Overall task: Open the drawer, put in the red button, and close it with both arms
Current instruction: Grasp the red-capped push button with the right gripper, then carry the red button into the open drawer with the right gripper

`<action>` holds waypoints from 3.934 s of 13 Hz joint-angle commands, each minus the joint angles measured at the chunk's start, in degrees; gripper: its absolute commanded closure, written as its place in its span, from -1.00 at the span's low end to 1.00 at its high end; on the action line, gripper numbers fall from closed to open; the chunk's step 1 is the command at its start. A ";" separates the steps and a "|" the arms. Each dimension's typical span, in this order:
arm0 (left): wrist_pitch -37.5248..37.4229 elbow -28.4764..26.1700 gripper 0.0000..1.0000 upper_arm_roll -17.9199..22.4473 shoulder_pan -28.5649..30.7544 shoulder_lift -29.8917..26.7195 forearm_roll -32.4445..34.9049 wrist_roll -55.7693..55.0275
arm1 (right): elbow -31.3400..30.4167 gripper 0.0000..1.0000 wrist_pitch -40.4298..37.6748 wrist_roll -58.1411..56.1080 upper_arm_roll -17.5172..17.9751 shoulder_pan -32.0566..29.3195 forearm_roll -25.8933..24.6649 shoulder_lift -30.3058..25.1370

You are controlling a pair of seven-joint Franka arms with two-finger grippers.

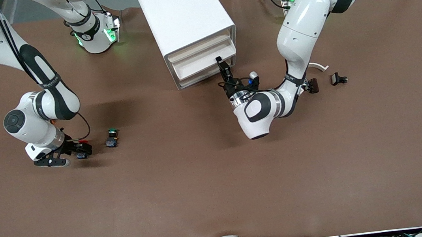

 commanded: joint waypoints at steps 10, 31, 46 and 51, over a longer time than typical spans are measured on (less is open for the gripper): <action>-0.66 1.70 0.69 0.54 4.97 0.62 3.52 -1.23 | -0.61 1.00 -1.77 7.02 0.22 1.52 -0.26 -0.64; -0.66 2.14 0.62 0.54 8.85 0.70 6.33 -1.23 | 39.11 1.00 -59.07 78.78 1.10 31.82 3.26 -9.16; -3.99 4.16 -1.00 -0.86 9.28 -1.05 6.33 2.71 | 36.83 1.00 -54.26 124.68 0.83 53.01 6.59 -10.57; -7.52 4.43 -1.00 -1.82 9.37 -5.88 12.29 14.04 | 36.48 1.00 -48.45 129.79 0.75 57.94 8.18 -5.04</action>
